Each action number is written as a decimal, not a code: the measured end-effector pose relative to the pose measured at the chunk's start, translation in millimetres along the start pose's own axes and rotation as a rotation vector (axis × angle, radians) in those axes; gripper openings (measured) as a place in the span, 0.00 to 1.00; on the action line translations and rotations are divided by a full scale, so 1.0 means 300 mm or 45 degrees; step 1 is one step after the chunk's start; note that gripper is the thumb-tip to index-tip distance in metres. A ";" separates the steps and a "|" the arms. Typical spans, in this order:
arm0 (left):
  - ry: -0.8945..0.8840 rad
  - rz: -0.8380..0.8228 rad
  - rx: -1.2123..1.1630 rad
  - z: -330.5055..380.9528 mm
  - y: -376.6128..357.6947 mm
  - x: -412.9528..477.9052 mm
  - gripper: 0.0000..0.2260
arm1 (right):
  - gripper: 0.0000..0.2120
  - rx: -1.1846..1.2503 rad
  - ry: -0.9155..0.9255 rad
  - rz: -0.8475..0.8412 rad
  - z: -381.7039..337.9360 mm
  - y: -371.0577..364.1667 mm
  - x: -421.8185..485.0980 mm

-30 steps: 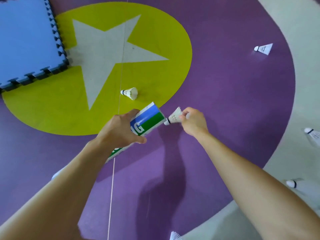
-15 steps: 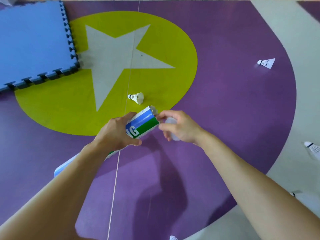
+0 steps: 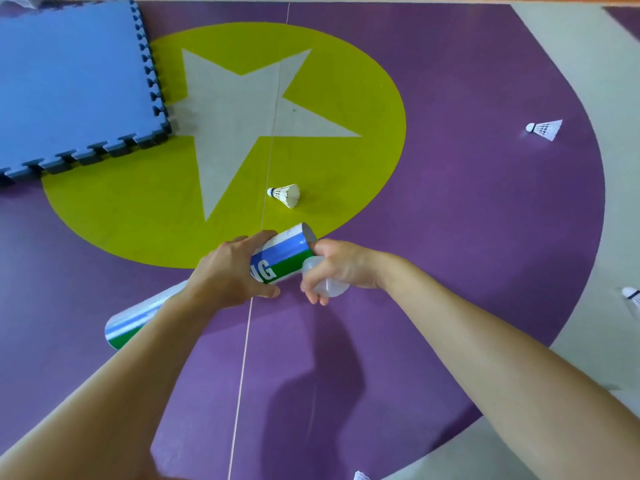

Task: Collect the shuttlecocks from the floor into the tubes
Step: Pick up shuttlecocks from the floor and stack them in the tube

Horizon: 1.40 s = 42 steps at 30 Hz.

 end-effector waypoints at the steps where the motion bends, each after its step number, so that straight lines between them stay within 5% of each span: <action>1: 0.021 0.062 -0.043 -0.020 0.010 -0.005 0.47 | 0.12 0.088 0.079 0.080 -0.002 0.006 0.016; 5: 0.172 0.266 -0.139 -0.116 0.032 -0.012 0.42 | 0.18 0.279 0.248 0.693 -0.004 0.064 0.069; 8: 0.274 0.415 -0.124 -0.165 0.039 -0.001 0.43 | 0.14 0.125 0.111 0.973 0.024 0.115 0.156; 16: 0.373 0.528 -0.223 -0.196 0.033 0.060 0.41 | 0.10 -0.178 -0.331 0.933 0.036 0.139 0.409; 25: 0.378 0.523 -0.249 -0.255 0.008 0.060 0.41 | 0.31 -0.275 -0.149 0.888 0.180 0.306 0.780; 30: 0.473 0.557 -0.162 -0.339 0.016 0.001 0.38 | 0.24 -0.276 -0.192 0.900 0.205 0.412 0.977; 39: 0.352 0.470 -0.210 -0.204 -0.027 0.096 0.42 | 0.04 -0.418 0.198 1.257 0.059 0.336 0.474; 42: 0.256 0.403 -0.253 -0.080 -0.049 0.155 0.44 | 0.08 -0.550 0.333 1.398 0.007 0.328 0.260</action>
Point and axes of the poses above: each hand's wrist, its own x-axis towards the middle knuckle, its own y-axis out of the back of the hand, z = x × y, the point moved 2 cm from there along x, towards the middle knuckle, and after that the axes turned 5 degrees about -z, right-handed, at the moved point
